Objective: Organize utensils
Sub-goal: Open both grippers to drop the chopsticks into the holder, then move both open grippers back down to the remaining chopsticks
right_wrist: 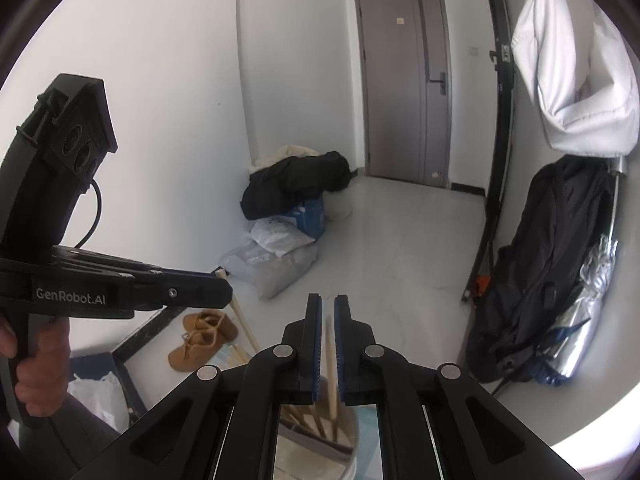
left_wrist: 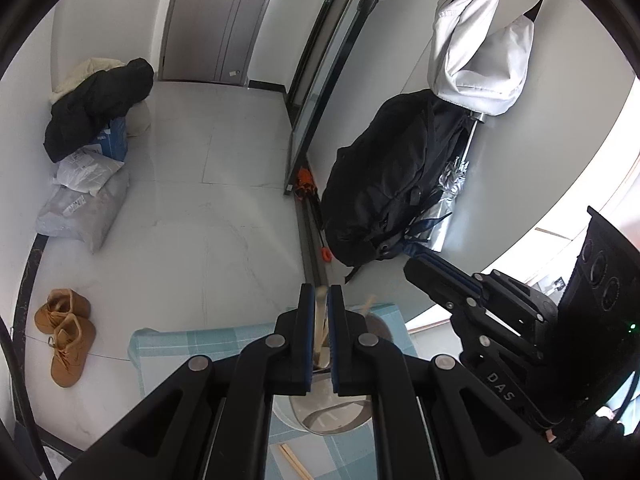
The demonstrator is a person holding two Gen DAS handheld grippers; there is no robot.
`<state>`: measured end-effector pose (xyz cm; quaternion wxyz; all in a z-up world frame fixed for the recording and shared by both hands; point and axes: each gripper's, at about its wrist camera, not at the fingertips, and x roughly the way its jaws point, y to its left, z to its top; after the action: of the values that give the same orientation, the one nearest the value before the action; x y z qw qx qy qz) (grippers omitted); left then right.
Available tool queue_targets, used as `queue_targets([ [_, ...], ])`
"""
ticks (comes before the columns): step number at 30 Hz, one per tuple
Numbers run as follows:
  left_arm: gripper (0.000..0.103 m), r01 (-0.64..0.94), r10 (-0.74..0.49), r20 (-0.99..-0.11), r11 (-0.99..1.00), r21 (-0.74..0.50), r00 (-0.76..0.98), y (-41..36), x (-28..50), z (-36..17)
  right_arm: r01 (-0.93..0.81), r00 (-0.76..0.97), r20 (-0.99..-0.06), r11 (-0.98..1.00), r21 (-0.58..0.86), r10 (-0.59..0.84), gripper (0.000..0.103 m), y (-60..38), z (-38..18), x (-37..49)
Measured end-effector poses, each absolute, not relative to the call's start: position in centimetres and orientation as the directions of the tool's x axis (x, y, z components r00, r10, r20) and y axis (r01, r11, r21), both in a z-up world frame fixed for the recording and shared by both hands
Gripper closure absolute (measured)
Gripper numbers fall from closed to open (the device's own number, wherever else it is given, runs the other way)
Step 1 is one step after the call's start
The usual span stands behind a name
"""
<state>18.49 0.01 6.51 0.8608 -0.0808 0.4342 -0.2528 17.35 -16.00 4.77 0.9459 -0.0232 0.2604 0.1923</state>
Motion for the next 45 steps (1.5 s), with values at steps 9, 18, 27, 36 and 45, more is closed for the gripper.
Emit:
queue_targets([
  [9,0.050,0.274,-0.444,-0.707,0.896,-0.350,0.551,1.7,17.9,6.4,-0.312,0.803,-0.499,0.943,0.118,0.328,0.076,-17.4,4.3,16.2],
  [18,0.035,0.187,-0.307,-0.705,0.951,-0.245,0.639,2.0,15.1,6.7,-0.248,0.817,-0.494,0.955,0.164,0.297,0.059,-18.7,4.5,13.1],
  [27,0.021,0.112,-0.234,-0.665,0.969,-0.222,0.709,3.1,11.3,7.4,-0.215,0.848,-0.455,0.962,0.170,0.270,0.045,-18.5,5.2,8.5],
  [36,0.012,0.112,-0.195,-0.630,0.979,-0.169,0.752,2.8,7.9,6.5,-0.195,0.882,-0.403,0.968,0.155,0.242,0.032,-17.9,5.2,4.4],
  [45,0.012,0.113,-0.166,-0.567,0.985,-0.129,0.807,2.6,4.5,5.4,-0.163,0.887,-0.402,0.968,0.189,0.228,0.027,-18.2,3.1,1.1],
])
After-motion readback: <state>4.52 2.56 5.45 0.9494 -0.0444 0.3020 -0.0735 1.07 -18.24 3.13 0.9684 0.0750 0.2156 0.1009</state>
